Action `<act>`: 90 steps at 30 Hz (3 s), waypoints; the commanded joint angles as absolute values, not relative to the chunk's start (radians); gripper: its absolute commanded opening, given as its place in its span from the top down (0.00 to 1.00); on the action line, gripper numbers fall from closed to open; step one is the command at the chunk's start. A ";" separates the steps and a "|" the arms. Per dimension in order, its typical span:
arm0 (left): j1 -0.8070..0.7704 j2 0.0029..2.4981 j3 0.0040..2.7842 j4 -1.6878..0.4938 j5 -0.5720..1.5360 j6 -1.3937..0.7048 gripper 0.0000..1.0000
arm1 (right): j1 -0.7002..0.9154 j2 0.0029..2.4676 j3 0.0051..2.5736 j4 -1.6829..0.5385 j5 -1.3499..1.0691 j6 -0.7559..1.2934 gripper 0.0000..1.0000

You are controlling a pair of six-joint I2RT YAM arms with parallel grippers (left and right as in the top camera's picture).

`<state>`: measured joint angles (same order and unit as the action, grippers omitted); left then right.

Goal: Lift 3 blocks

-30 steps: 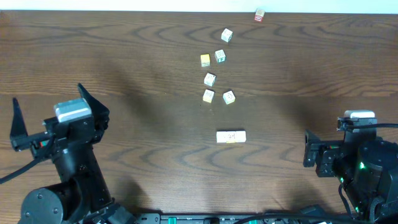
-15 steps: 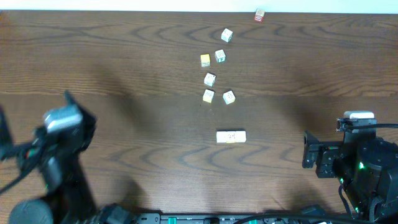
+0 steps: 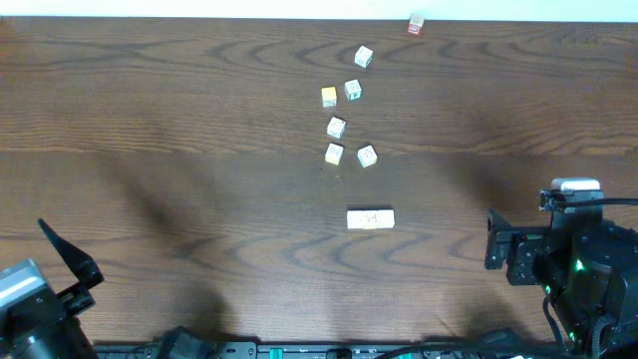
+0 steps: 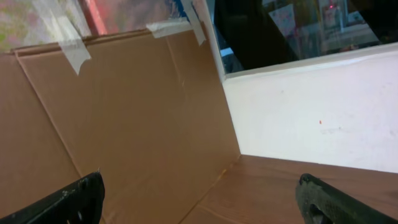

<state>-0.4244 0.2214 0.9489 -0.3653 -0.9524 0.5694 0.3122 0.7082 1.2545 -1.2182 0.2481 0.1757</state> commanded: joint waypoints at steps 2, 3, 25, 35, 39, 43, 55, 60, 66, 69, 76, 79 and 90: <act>-0.382 0.153 0.953 -0.393 -0.968 0.470 0.02 | 0.308 0.702 1.255 -1.215 0.283 0.189 0.01; -0.374 0.139 0.953 -0.407 -0.960 0.453 0.02 | 0.308 0.702 1.256 -1.210 0.293 0.189 0.01; -0.237 0.003 0.859 -0.625 -0.770 0.133 0.02 | 0.309 0.690 1.256 -1.192 0.363 0.108 0.01; -0.237 0.003 0.858 -0.624 -0.766 0.132 0.02 | 0.320 0.693 1.256 -0.948 0.426 -0.181 0.01; -0.237 0.003 0.858 -0.625 -0.767 0.132 0.02 | 0.406 0.657 1.245 -1.050 0.441 -0.198 0.01; -0.237 0.003 0.856 -0.629 -0.766 0.132 0.02 | 0.479 0.595 1.242 -1.201 0.450 -0.200 0.01; -0.237 0.003 0.807 -0.725 -0.766 0.084 0.02 | 0.483 0.268 0.947 -1.271 0.471 -0.162 0.01; -0.237 0.003 0.784 -0.804 -0.762 0.080 0.02 | 0.432 0.096 0.788 -1.267 0.508 -0.162 0.01; -0.237 0.003 0.719 -0.787 -0.690 0.080 0.02 | 0.334 0.029 0.696 -1.128 0.513 -0.181 0.01; -0.237 0.003 0.696 -0.757 -0.687 0.061 0.02 | 0.324 0.029 0.693 -1.089 0.511 -0.181 0.01; -0.237 0.003 0.572 -0.730 -0.687 -0.081 0.02 | 0.321 0.029 0.620 -1.064 0.514 -0.181 0.01; -0.237 0.003 0.521 -0.736 -0.688 -0.081 0.02 | 0.321 0.029 0.573 -1.020 0.519 -0.181 0.01; -0.237 0.003 0.510 -0.954 -0.688 -0.080 0.02 | 0.321 0.029 0.554 -1.108 0.515 -0.181 0.01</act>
